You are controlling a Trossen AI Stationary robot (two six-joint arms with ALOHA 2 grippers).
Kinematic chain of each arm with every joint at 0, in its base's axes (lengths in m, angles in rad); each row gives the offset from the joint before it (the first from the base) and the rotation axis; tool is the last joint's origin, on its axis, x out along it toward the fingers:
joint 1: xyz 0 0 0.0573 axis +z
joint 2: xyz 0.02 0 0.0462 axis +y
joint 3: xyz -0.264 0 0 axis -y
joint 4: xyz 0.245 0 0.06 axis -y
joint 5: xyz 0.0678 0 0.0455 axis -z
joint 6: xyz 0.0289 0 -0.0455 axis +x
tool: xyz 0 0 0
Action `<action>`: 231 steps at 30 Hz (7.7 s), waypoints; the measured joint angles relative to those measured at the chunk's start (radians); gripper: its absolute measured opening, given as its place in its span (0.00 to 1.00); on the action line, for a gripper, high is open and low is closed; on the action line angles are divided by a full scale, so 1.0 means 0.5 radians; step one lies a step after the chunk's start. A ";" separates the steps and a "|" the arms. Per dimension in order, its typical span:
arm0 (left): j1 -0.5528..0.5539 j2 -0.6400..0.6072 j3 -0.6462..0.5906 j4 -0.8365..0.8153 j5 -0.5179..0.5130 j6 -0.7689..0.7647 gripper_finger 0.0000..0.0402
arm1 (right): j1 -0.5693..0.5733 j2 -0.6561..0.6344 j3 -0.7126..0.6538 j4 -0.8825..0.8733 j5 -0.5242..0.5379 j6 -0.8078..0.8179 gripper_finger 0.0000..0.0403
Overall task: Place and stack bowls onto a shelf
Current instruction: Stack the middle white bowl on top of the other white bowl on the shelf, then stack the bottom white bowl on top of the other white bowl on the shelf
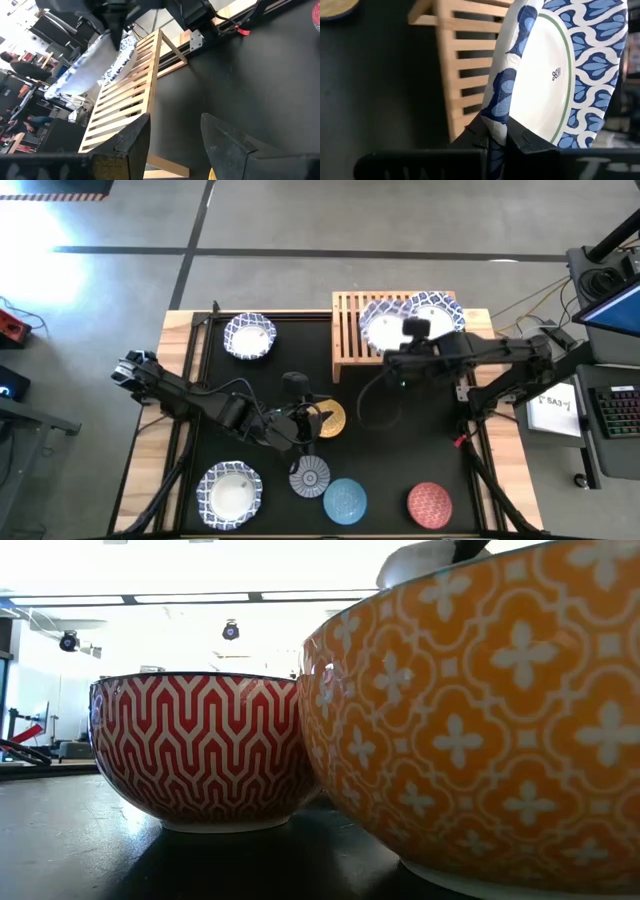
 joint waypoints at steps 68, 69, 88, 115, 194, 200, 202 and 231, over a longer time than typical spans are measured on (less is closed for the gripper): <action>-0.002 0.000 -0.003 -0.520 -0.434 -0.825 0.39 | -1.056 0.084 -0.346 -0.004 -0.221 0.546 0.10; -0.002 0.000 -0.003 -0.529 -0.434 -0.832 0.39 | -1.056 0.084 -0.346 -0.004 -0.223 0.537 0.12; 0.000 0.000 -0.003 -0.692 -0.433 -0.974 0.39 | -1.055 -0.040 -0.084 -0.004 -0.278 0.390 0.34; 0.000 -0.002 -0.038 -1.751 0.184 -2.066 0.39 | -1.050 -0.101 -0.035 0.520 -0.947 0.106 0.33; -0.608 -0.011 -1.102 -1.208 1.326 -2.595 0.39 | -0.971 -0.098 -0.146 0.799 -1.167 0.102 0.33; -0.608 -0.012 -1.115 -1.150 1.328 -2.594 0.36 | -0.971 -0.098 -0.146 0.798 -1.167 0.102 0.33; -0.607 -0.014 -1.115 -1.143 1.338 -2.595 0.31 | -0.971 -0.098 -0.146 0.799 -1.167 0.102 0.33; -0.230 -0.764 -1.115 -1.433 1.029 -2.962 0.00 | -0.971 0.029 -0.146 0.800 -1.168 0.167 0.33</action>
